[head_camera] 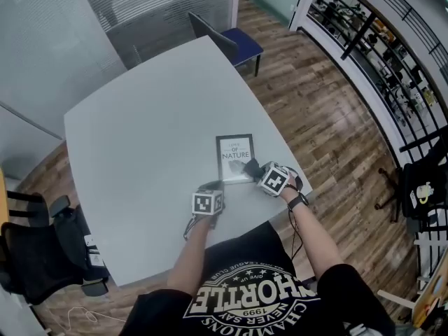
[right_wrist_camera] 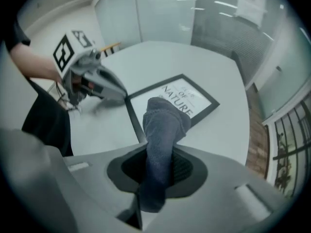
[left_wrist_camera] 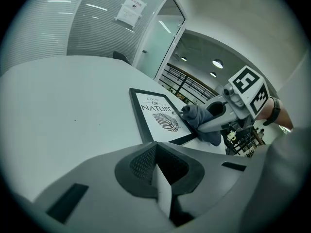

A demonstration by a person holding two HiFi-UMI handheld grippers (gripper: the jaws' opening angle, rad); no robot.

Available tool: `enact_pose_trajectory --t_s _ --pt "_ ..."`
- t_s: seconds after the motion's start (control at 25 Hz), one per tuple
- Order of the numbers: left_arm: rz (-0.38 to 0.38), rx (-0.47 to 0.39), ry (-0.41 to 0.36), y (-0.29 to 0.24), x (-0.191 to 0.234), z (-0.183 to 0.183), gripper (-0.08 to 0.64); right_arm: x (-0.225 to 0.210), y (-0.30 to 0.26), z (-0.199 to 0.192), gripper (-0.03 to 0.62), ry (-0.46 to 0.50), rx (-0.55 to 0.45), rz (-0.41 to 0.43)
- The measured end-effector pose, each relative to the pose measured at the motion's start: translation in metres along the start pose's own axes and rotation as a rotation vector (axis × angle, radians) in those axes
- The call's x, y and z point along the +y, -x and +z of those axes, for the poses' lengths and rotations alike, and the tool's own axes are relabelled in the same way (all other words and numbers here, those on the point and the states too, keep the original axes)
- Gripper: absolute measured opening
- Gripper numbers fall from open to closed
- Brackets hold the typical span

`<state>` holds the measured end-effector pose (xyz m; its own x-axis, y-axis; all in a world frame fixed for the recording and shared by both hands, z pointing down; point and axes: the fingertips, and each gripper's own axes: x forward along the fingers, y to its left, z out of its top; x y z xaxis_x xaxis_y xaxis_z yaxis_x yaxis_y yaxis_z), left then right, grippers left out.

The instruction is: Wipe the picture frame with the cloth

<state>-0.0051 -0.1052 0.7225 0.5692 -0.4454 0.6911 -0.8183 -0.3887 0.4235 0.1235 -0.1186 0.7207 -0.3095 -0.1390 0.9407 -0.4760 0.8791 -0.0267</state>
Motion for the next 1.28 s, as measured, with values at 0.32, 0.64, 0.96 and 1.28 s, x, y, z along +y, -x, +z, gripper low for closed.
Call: enact_pose_trajectory --t_s 0.32,0.64,0.96,1.28 --pt "-0.045 -0.181 -0.130 0.051 -0.038 0.076 -0.006 -0.011 0.108 0.094 0.072 -0.356 -0.642 -0.057" --pt "-0.010 -0.527 -0.303 0.168 -0.093 0.184 -0.006 -0.003 0.245 0.133 0.074 -0.287 -0.917 -0.490" --pt "0.101 -0.716 -0.471 0.236 -0.121 0.209 -0.006 0.031 0.317 0.133 0.073 -0.267 -0.993 -0.778" --pt "0.092 -0.739 -0.445 0.243 -0.131 0.189 -0.006 0.059 0.320 0.121 0.072 -0.268 -1.002 -0.763"
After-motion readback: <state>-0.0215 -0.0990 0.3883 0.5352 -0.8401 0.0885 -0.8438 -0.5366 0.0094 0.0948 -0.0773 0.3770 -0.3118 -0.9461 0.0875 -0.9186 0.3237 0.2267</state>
